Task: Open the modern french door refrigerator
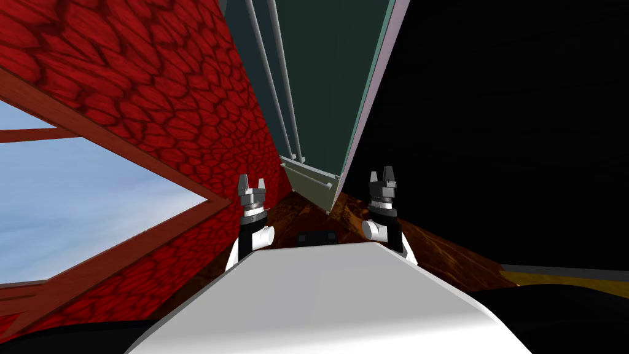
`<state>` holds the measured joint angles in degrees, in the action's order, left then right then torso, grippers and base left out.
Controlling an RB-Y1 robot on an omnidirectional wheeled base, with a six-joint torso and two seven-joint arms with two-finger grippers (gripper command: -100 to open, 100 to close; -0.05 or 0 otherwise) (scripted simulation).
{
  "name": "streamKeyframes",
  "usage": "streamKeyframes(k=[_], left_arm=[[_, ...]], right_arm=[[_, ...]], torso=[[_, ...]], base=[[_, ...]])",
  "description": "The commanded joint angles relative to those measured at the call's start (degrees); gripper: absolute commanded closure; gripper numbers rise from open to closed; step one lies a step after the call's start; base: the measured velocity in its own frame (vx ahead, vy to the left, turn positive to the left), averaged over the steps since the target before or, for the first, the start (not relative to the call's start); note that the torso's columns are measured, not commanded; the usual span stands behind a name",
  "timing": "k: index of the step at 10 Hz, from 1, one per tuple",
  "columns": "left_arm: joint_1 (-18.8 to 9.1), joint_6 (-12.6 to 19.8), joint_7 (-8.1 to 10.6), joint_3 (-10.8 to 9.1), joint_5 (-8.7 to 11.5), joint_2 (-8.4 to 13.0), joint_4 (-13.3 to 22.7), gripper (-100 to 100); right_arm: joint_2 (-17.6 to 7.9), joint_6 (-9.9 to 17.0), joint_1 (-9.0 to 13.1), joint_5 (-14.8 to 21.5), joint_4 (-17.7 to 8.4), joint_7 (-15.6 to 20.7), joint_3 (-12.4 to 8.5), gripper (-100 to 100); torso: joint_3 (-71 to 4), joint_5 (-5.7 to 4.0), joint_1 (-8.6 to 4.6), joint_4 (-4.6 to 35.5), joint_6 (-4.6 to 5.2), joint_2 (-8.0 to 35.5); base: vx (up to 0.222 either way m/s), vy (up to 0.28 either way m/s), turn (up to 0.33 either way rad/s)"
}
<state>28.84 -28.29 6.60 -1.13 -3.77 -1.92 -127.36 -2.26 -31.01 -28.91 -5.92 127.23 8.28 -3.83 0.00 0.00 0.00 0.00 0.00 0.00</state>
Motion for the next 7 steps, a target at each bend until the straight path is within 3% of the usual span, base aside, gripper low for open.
streamKeyframes(k=[1, 7], left_arm=[[0.0, 0.0, 0.0, 0.0, 0.0, 0.0, 0.0, 0], [0.0, -0.01, 0.0, 0.0, 0.0, 0.0, -0.01, 0]], right_arm=[[0.0, 0.0, 0.0, 0.0, 0.0, 0.0, 0.0, 0], [0.0, -0.01, 0.0, 0.0, 0.02, 0.0, 0.0, 0]], torso=[[-4.67, 0.0, 0.0, 2.35, 0.0, 2.32], [-53.81, 0.0, 0.0, 26.91, 0.0, 26.93]], base=[[0.0, 0.0, 0.0], [0.0, 0.0, 0.0]])
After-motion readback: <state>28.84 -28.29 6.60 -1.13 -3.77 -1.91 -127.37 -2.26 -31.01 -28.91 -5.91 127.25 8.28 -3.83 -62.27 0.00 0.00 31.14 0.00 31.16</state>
